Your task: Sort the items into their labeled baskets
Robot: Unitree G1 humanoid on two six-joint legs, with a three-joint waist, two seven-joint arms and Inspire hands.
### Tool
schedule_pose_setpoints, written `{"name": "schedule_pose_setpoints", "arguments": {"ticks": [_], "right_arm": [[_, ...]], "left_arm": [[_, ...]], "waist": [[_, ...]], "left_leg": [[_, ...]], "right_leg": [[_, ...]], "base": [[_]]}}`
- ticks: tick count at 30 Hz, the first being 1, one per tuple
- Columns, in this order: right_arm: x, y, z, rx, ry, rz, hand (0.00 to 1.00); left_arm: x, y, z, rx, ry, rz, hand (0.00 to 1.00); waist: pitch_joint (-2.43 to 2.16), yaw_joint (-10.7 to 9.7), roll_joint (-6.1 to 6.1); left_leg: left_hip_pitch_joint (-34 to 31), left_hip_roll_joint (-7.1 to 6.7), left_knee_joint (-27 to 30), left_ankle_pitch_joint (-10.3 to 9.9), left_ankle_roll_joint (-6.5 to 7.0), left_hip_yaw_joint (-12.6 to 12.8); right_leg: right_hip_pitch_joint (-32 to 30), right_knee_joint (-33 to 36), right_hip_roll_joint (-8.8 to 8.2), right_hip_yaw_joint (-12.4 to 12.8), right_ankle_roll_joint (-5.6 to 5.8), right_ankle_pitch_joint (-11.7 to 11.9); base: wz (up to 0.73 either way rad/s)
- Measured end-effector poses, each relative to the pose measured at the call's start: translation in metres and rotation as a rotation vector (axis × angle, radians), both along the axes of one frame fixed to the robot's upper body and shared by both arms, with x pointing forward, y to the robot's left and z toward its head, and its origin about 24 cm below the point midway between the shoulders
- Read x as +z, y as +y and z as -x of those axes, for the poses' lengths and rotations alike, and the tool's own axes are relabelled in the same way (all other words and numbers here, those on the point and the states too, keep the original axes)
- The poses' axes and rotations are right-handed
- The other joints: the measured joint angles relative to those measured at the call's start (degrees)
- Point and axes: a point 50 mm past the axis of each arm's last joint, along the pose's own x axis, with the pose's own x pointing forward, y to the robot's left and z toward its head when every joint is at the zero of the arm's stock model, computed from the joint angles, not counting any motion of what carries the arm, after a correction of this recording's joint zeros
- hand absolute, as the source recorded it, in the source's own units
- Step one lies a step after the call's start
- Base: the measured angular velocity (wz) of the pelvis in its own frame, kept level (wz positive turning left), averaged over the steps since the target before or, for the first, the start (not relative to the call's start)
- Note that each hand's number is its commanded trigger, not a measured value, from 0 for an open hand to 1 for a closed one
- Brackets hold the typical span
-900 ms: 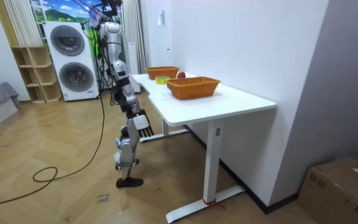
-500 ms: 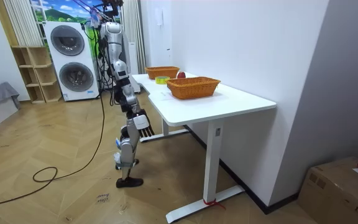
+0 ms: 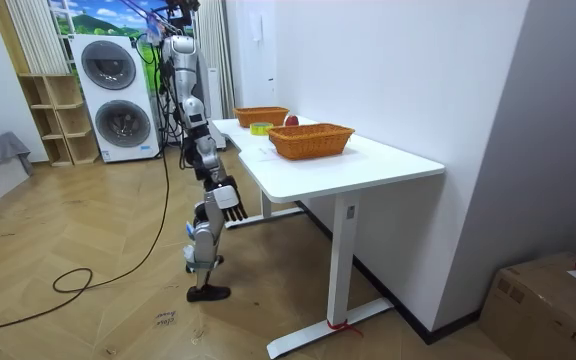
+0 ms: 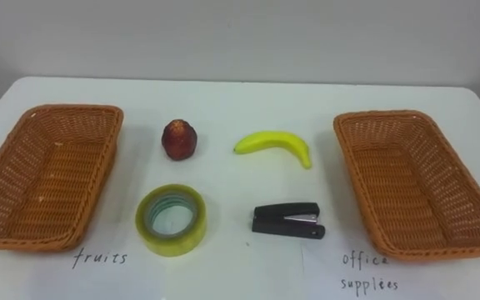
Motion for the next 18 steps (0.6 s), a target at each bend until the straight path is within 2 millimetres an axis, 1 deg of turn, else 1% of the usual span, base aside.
{"name": "schedule_pose_setpoints", "arguments": {"ticks": [3,7,12,14,16,18], "right_arm": [[0.000,-0.001,0.004,-0.062,0.010,0.004,0.00],[-0.001,-0.002,0.007,-0.104,0.025,0.015,0.00],[-0.001,-0.006,0.016,-0.204,0.051,0.023,0.00],[0.000,-0.009,0.020,-0.243,0.056,0.029,0.00],[0.000,-0.011,0.023,-0.278,0.061,0.040,0.00],[0.001,-0.014,0.027,-0.335,0.065,0.050,0.00]], "left_arm": [[0.000,0.001,0.002,0.006,-0.002,-0.021,0.00],[0.001,0.002,0.005,0.021,0.002,-0.035,0.00],[0.002,0.006,0.007,0.059,-0.006,-0.049,0.00],[0.002,0.008,0.007,0.072,-0.009,-0.053,0.00],[0.003,0.009,0.007,0.077,-0.014,-0.055,0.00],[0.003,0.009,0.007,0.078,-0.016,-0.054,0.00]], "waist": [[-0.02,-0.2,-0.06],[-0.02,-0.7,-0.06],[-0.01,-0.8,-0.05],[-0.02,-0.9,-0.05],[-0.01,-1.3,-0.06],[-0.02,-2.1,-0.06]], "left_leg": [[0.1,-0.02,-0.1,0.0,0.00,0.0],[0.5,-0.01,-0.6,0.0,0.00,0.0],[1.0,-0.01,-0.8,0.0,0.01,0.5],[1.0,-0.02,-0.8,0.0,0.01,0.4],[1.0,-0.01,-0.8,0.0,0.01,0.5],[1.1,-0.01,-0.8,0.0,0.01,0.5]], "right_leg": [[0.1,0.1,-0.02,-0.2,0.01,0.0],[0.2,0.1,-0.01,-0.1,0.00,0.0],[0.9,0.1,0.07,1.0,0.00,0.0],[0.9,0.1,0.07,1.0,0.01,0.0],[0.9,0.1,0.07,1.0,0.01,0.0],[0.9,0.1,0.08,1.0,0.01,0.0]], "base": [[0.00],[0.00],[-0.03],[0.00],[0.00],[0.00]]}}
